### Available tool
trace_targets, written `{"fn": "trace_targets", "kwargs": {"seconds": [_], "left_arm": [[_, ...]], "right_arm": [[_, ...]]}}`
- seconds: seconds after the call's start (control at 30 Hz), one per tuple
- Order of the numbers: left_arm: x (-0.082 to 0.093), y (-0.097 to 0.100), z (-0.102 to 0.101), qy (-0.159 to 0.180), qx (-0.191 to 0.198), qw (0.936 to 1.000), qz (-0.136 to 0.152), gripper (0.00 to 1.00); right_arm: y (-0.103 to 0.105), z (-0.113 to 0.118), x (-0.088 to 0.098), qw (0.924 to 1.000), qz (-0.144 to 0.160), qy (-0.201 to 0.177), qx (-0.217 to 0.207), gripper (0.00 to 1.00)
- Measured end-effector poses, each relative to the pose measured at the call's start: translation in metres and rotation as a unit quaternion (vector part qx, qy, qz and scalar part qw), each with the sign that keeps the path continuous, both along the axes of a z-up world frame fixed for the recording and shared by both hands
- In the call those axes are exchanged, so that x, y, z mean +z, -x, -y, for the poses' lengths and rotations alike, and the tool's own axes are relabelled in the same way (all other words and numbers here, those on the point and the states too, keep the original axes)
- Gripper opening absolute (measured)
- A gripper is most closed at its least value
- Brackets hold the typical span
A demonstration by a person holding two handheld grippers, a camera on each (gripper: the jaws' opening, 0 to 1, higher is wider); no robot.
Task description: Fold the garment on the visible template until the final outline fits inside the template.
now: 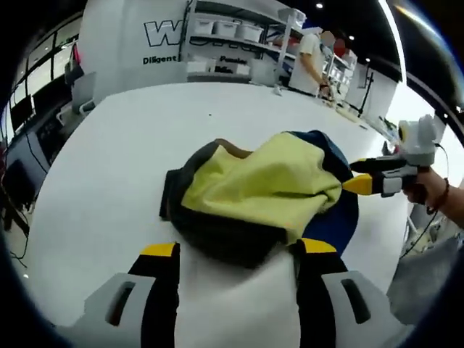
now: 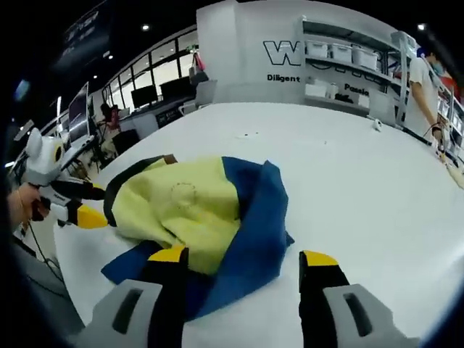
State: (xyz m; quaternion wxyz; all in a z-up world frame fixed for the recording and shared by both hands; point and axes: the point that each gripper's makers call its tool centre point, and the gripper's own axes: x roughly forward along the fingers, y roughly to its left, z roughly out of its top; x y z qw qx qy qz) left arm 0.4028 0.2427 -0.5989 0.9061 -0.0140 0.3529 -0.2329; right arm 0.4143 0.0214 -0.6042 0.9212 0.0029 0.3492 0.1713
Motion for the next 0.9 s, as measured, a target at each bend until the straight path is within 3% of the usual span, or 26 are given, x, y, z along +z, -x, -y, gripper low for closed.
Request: {"fn": "trace_targets", "kwargs": {"seconds": [0.07, 0.2, 0.33, 0.43, 0.53, 0.63, 0.77, 0.9], "left_arm": [[-0.004, 0.001, 0.001, 0.004, 0.002, 1.0000, -0.008, 0.53], [-0.008, -0.001, 0.004, 0.002, -0.004, 1.0000, -0.003, 0.46], [-0.015, 0.000, 0.007, 0.007, -0.004, 0.9999, -0.015, 0.39], [-0.017, -0.002, 0.009, 0.009, -0.005, 0.9999, -0.007, 0.35], [-0.020, 0.000, 0.009, -0.011, -0.017, 0.9998, -0.005, 0.21], [-0.023, -0.003, 0.007, -0.019, -0.019, 0.9996, 0.005, 0.07], [-0.019, -0.004, 0.006, -0.004, -0.012, 0.9999, 0.008, 0.02], [-0.015, -0.003, 0.005, -0.015, -0.024, 0.9994, 0.017, 0.02]], "right_arm": [[0.008, -0.003, -0.007, 0.9997, -0.016, -0.013, -0.016, 0.59], [0.017, -0.002, -0.016, 0.9994, -0.025, 0.001, -0.026, 0.54], [0.023, -0.006, -0.024, 0.9991, -0.027, -0.001, -0.033, 0.46], [0.025, -0.007, -0.029, 0.9991, -0.027, 0.000, -0.033, 0.35], [0.026, -0.014, -0.028, 0.9993, -0.023, -0.007, -0.029, 0.25], [0.025, -0.016, -0.030, 0.9995, -0.017, 0.011, -0.022, 0.18], [0.023, -0.005, -0.032, 0.9987, -0.011, 0.042, -0.029, 0.00], [0.024, 0.004, -0.028, 0.9983, -0.006, 0.047, -0.033, 0.00]]}}
